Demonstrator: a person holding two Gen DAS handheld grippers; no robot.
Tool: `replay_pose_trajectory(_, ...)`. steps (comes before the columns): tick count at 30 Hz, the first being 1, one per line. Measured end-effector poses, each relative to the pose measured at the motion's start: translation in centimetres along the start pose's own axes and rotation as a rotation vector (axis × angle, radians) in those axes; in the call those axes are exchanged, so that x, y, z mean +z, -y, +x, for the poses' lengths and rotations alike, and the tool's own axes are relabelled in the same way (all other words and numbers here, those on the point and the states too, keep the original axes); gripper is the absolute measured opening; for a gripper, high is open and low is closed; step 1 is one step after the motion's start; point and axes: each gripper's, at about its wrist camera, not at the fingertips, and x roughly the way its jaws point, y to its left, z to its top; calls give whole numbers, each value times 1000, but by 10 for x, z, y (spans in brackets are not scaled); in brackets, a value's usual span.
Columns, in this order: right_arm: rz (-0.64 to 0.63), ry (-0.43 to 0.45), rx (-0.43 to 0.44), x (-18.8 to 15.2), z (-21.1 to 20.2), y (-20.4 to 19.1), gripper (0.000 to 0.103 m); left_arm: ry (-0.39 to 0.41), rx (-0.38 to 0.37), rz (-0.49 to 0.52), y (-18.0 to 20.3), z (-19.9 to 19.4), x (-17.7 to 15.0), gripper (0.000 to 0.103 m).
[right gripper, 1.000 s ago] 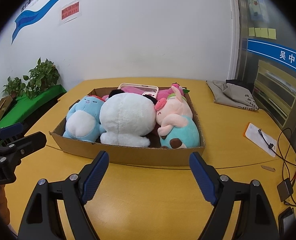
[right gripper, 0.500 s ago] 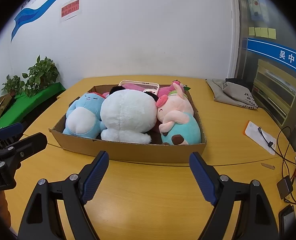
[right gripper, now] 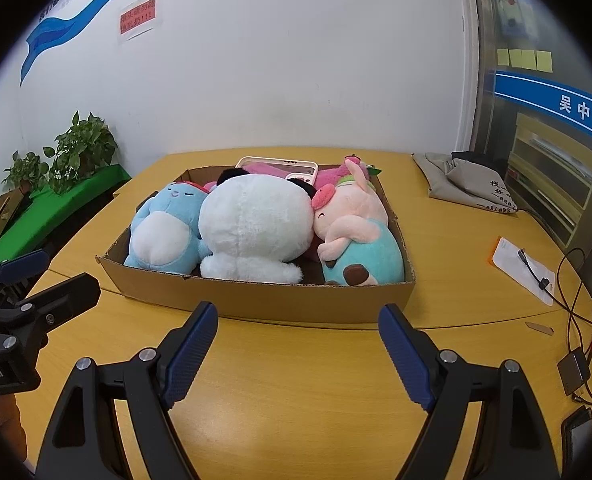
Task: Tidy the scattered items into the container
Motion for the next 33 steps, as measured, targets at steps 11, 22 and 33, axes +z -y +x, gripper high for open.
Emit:
replay_pose_trajectory(11,4,1,5,-3,3,-1,83,-15,9,1,0,7,-3,103)
replay_pose_trajectory(22,9,-10,1,-8,4,0,83,-49,12,-30,-7,13,-10,103)
replay_pose_trajectory(33,15,-13,25,-13,10,-3,83,-44,2,-29,-8,14,-18,103)
